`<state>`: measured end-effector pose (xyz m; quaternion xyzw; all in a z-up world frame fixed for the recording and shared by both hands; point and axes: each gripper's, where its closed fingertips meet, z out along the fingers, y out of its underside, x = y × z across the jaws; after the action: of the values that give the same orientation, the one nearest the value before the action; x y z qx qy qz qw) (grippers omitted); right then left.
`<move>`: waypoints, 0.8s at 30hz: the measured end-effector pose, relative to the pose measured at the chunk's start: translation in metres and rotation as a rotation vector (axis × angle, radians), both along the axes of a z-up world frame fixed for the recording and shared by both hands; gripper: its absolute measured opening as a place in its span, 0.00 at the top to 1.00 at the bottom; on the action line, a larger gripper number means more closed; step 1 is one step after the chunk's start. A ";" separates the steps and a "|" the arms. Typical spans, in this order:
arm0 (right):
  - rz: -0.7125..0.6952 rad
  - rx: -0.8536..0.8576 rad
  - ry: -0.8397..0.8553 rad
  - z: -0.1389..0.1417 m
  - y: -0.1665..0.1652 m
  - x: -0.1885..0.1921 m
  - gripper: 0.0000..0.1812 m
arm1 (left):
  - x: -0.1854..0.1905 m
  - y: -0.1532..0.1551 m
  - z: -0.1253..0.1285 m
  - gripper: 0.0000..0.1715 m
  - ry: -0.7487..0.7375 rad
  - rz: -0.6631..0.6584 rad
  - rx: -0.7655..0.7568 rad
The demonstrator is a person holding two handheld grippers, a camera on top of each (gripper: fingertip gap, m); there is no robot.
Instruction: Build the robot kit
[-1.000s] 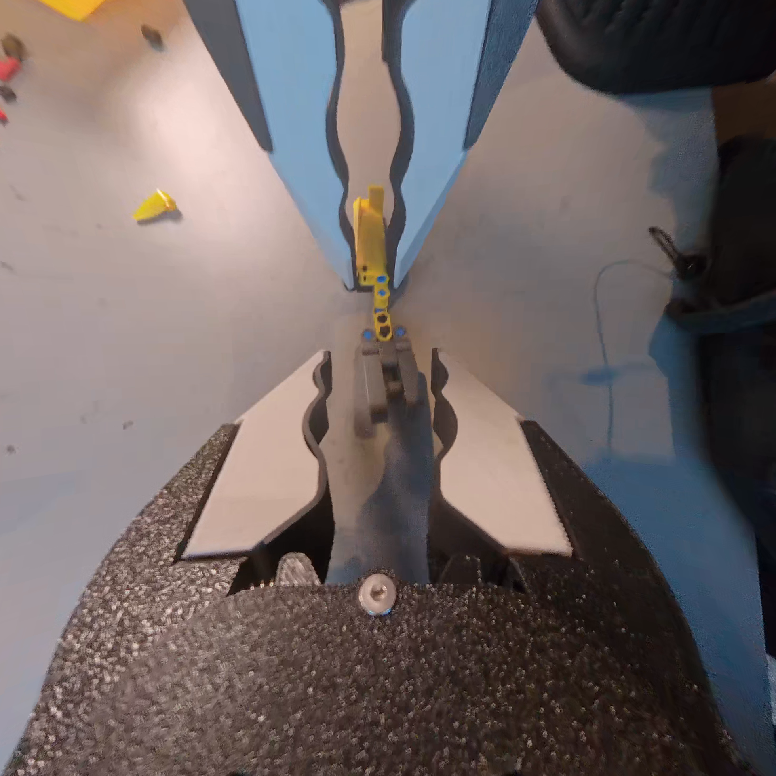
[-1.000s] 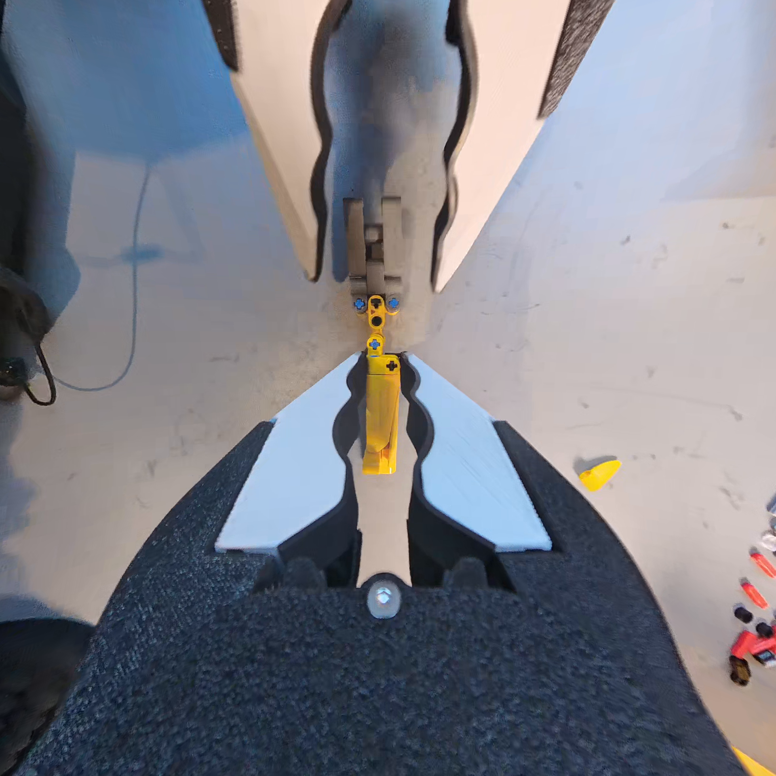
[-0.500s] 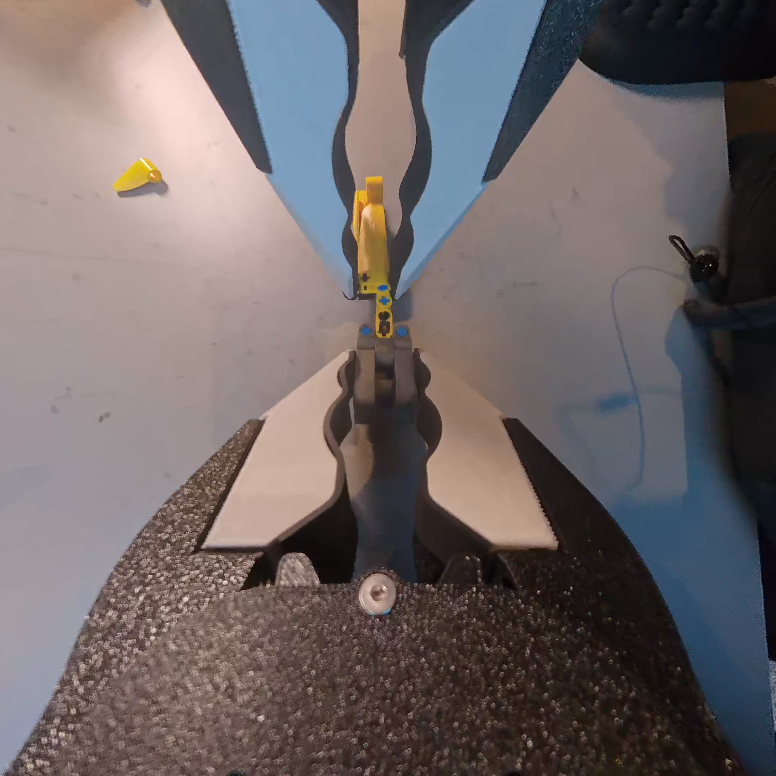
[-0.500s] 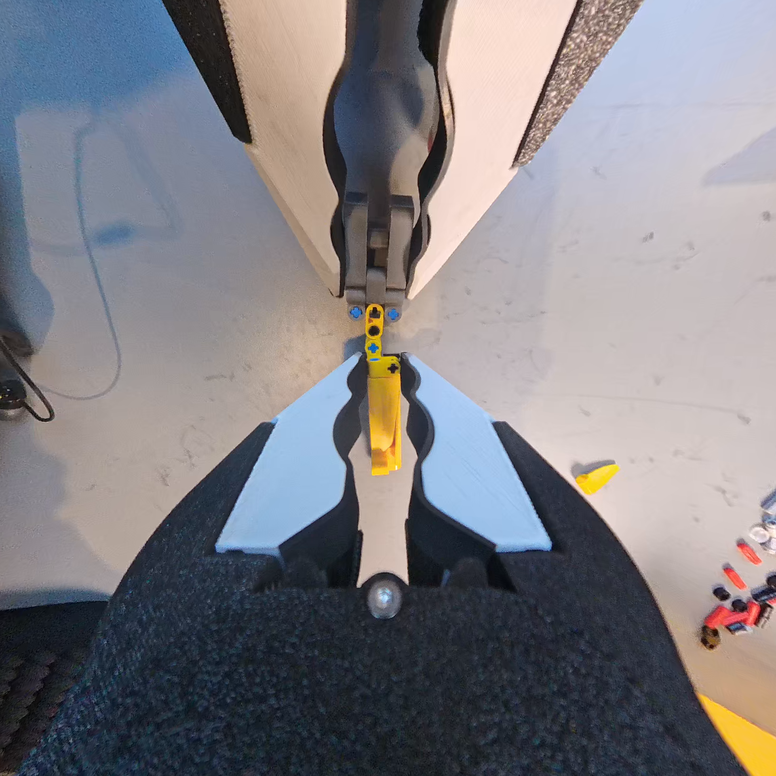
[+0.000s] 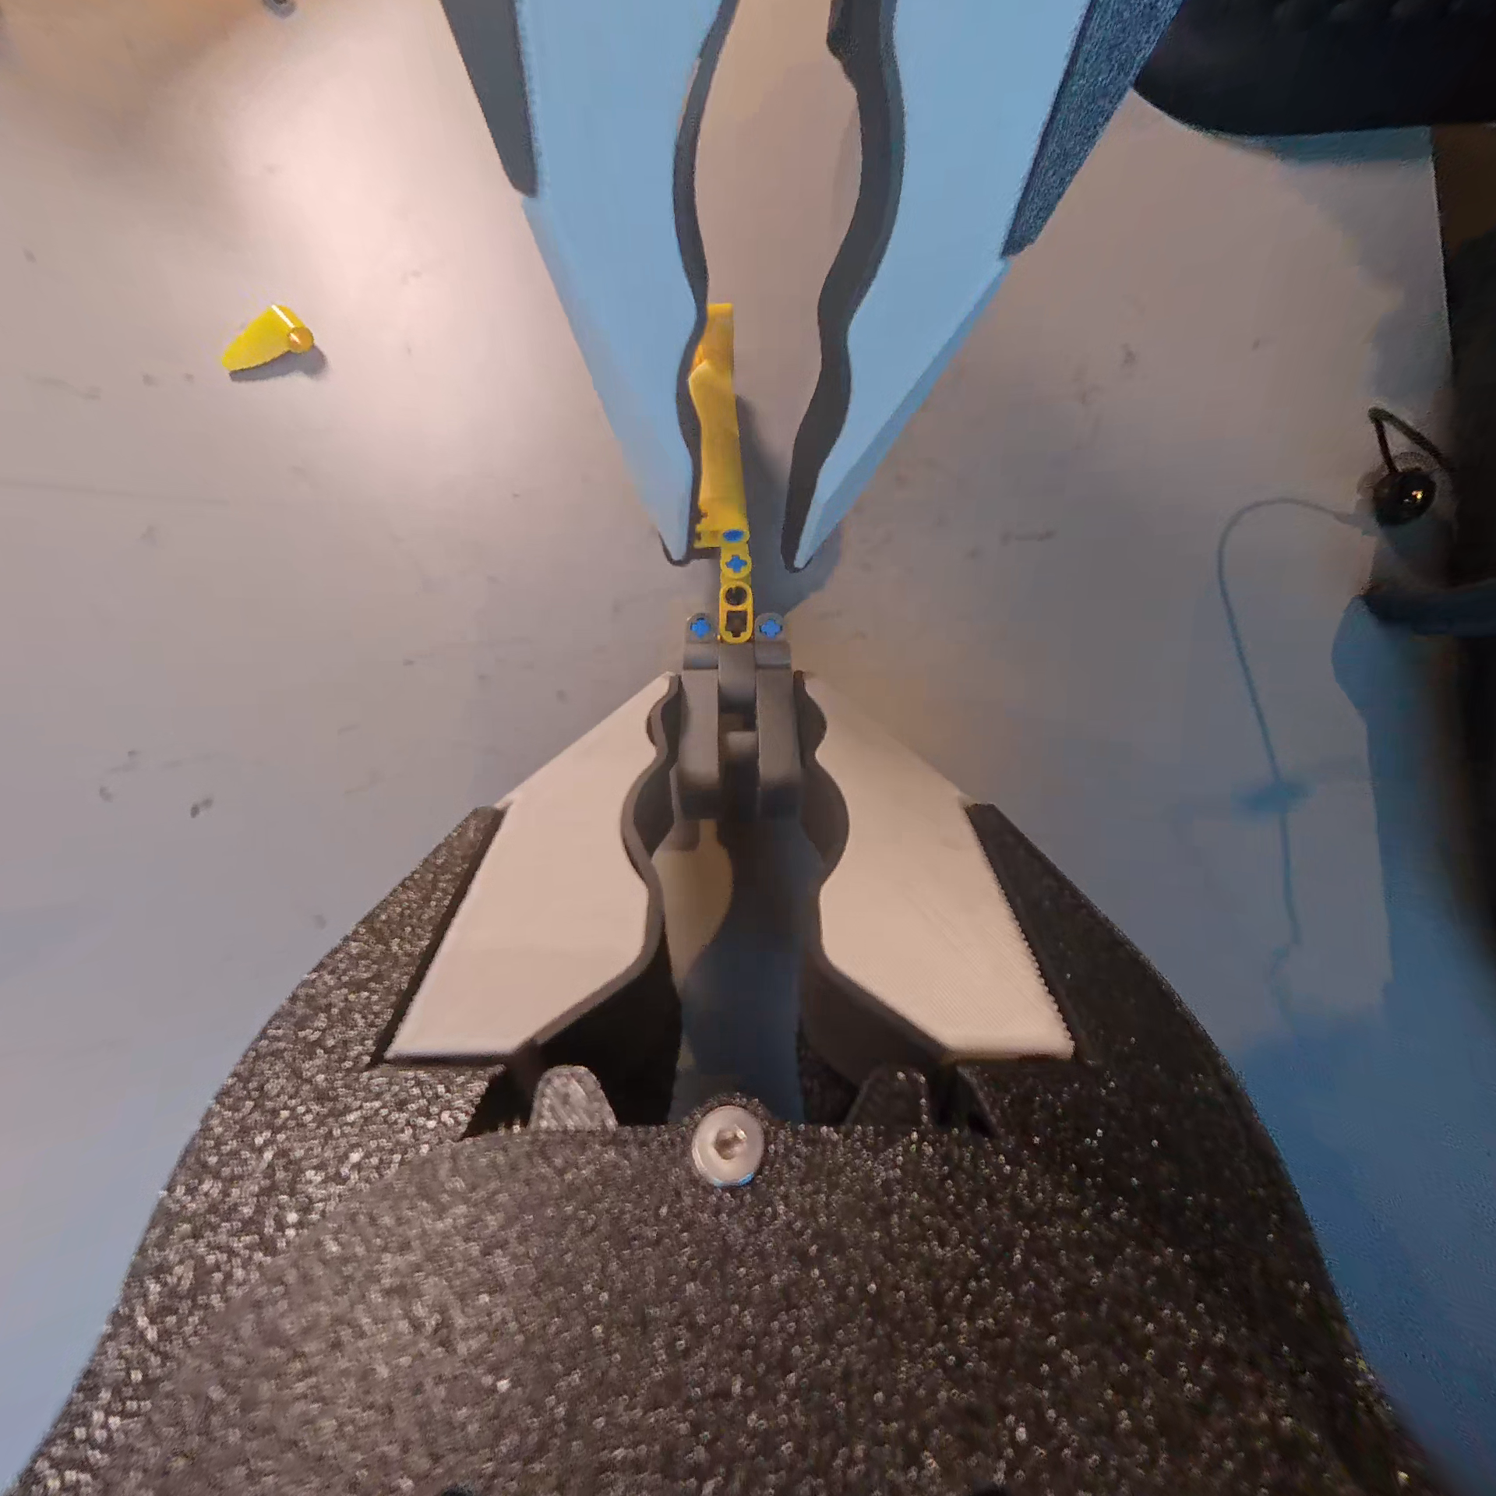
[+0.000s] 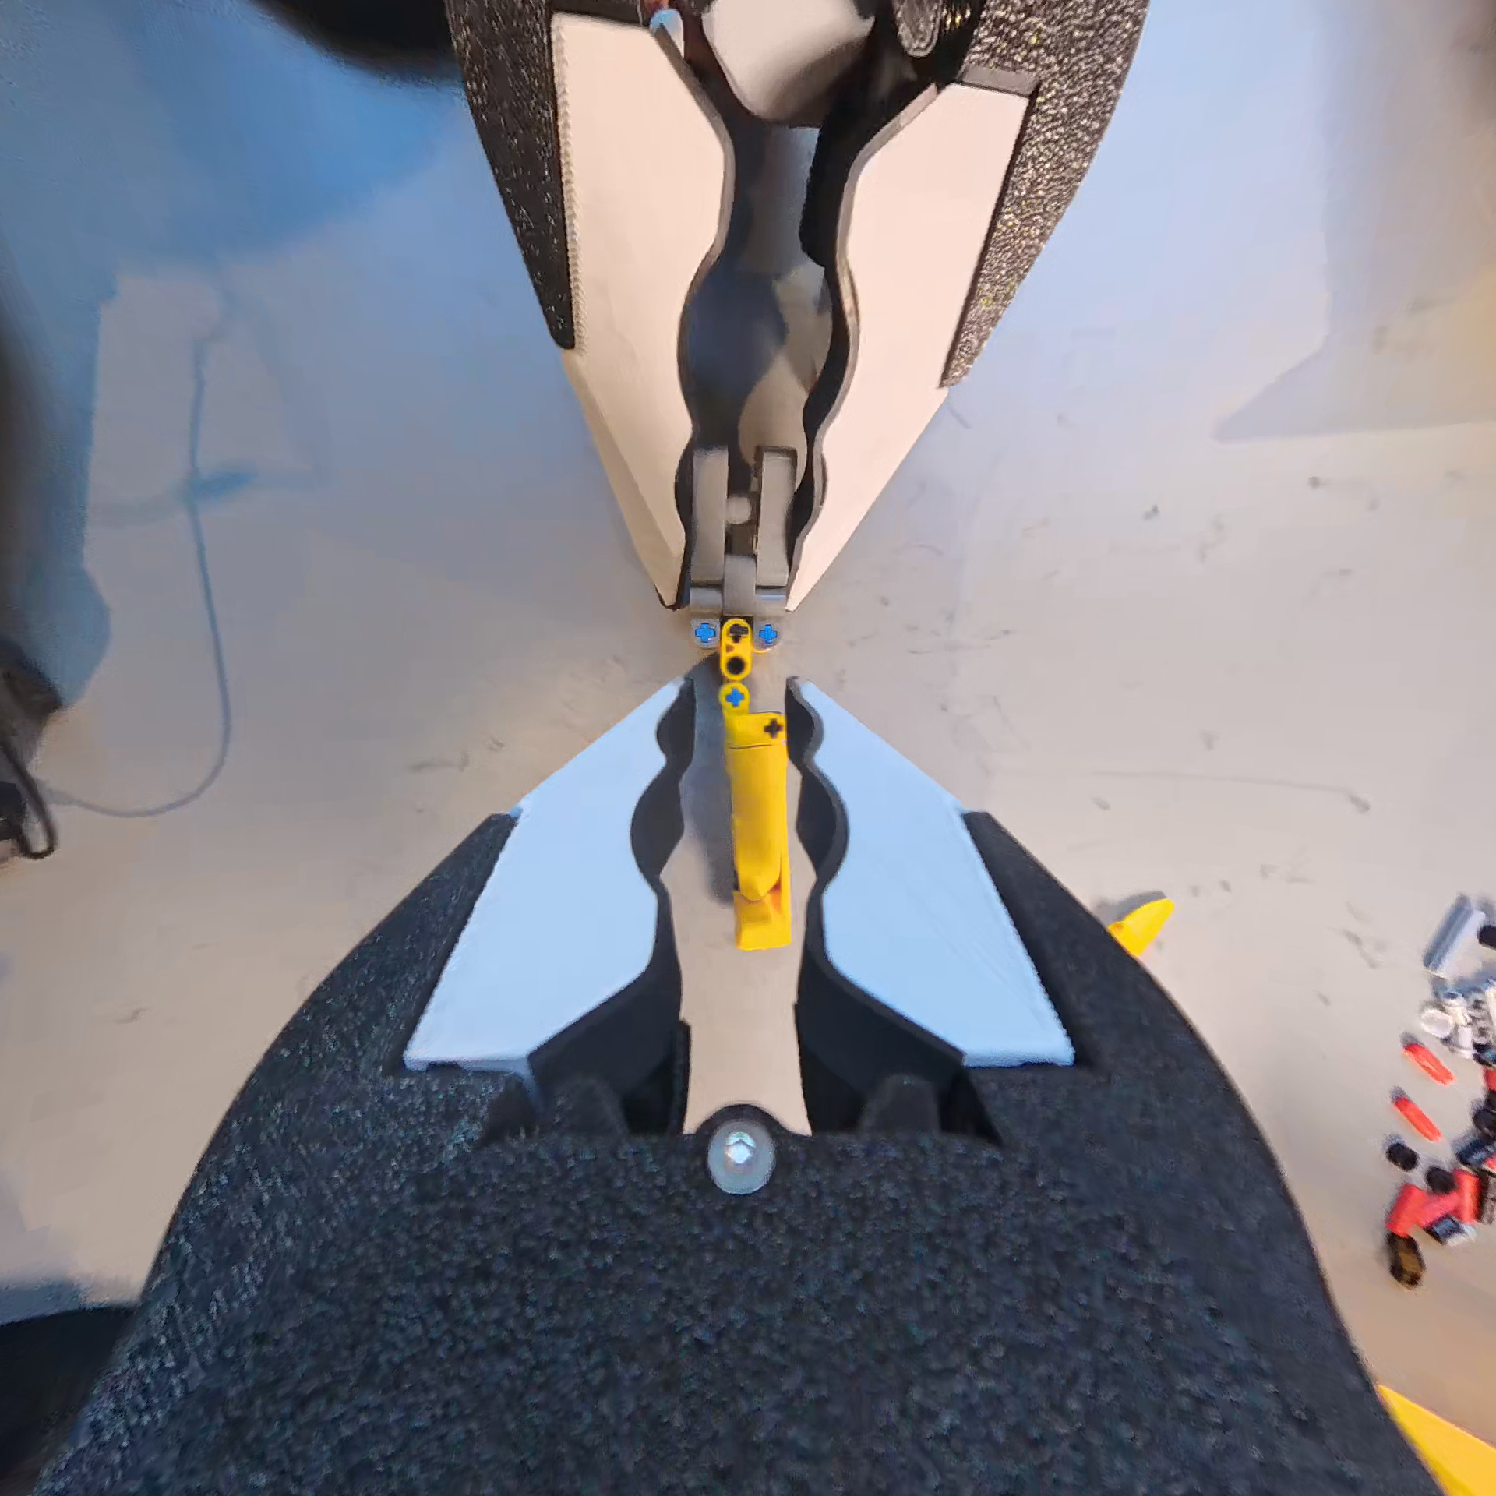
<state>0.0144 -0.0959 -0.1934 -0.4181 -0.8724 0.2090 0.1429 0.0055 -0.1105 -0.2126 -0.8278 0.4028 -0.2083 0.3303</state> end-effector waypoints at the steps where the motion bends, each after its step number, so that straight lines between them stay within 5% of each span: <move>1: 0.003 0.005 -0.010 -0.003 0.001 0.001 0.89 | 0.000 0.001 0.000 0.85 0.002 0.001 0.008; 5: -0.014 0.001 -0.048 -0.010 0.001 0.000 0.96 | 0.000 0.003 -0.001 0.85 0.013 0.004 0.029; 14: -0.107 -0.126 0.000 0.009 0.003 -0.002 0.91 | 0.000 0.004 -0.001 0.85 0.027 0.003 0.047; 18: -0.349 -0.190 0.184 0.046 0.072 -0.017 0.90 | -0.001 0.007 -0.001 0.85 0.025 0.007 0.062; 21: -0.494 -0.163 0.148 0.025 0.119 -0.012 0.89 | -0.002 0.009 -0.001 0.83 0.025 0.010 0.070; 24: -0.563 -0.216 0.091 -0.004 0.130 -0.012 0.88 | -0.003 0.009 0.000 0.81 0.017 0.012 0.070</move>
<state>0.0027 0.0344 -0.1978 -0.6466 -0.6875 0.2713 0.1888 0.0029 -0.1019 -0.2129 -0.8199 0.4075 -0.1851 0.3570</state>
